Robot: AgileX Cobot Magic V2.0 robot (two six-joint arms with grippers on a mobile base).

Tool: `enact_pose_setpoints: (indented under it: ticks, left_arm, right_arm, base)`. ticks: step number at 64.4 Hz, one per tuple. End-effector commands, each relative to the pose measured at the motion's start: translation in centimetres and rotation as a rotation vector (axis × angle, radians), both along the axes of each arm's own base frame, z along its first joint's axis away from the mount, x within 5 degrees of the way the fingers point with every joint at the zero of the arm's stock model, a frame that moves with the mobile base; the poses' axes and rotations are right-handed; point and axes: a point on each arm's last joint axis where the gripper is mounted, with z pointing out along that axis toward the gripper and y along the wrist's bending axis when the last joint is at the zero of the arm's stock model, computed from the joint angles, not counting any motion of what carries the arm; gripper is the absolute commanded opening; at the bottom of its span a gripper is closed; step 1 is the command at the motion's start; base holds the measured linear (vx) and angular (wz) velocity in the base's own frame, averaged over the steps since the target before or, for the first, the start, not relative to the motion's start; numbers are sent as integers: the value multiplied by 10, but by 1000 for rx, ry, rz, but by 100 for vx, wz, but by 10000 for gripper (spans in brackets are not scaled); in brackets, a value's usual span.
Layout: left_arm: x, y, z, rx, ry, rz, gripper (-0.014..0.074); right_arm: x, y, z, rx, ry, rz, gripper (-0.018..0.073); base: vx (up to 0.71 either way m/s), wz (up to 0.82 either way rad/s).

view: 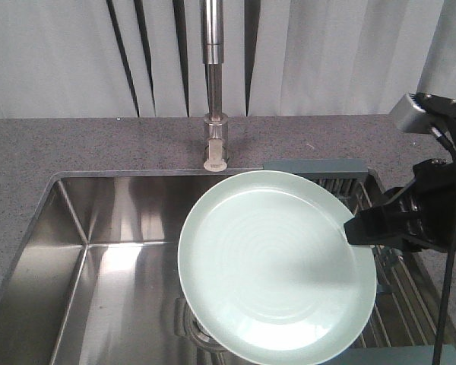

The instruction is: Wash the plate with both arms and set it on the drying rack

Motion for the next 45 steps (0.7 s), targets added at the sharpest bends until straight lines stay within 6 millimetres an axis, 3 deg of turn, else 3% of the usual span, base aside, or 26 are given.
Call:
enact_pose_setpoints:
  ticks: [1, 20, 31, 45]
  left_arm:
    - [3, -1, 13, -32, -90, 5, 551]
    - [3, -1, 13, -32, -90, 5, 551]
    - [3, -1, 13, -33, -90, 4, 551]
    - [3, -1, 13, -33, -90, 4, 551]
  right_arm:
    - [-3, 2, 14, 46, -55, 2, -4]
    - [2, 6, 2, -18, -6, 72, -4]
    - [15, 36, -8, -101, 10, 122, -4]
    - [51, 79, -8, -125, 10, 209, -4]
  base:
    - [0, 0]
    - [0, 0]
    - [0, 0]
    - [0, 0]
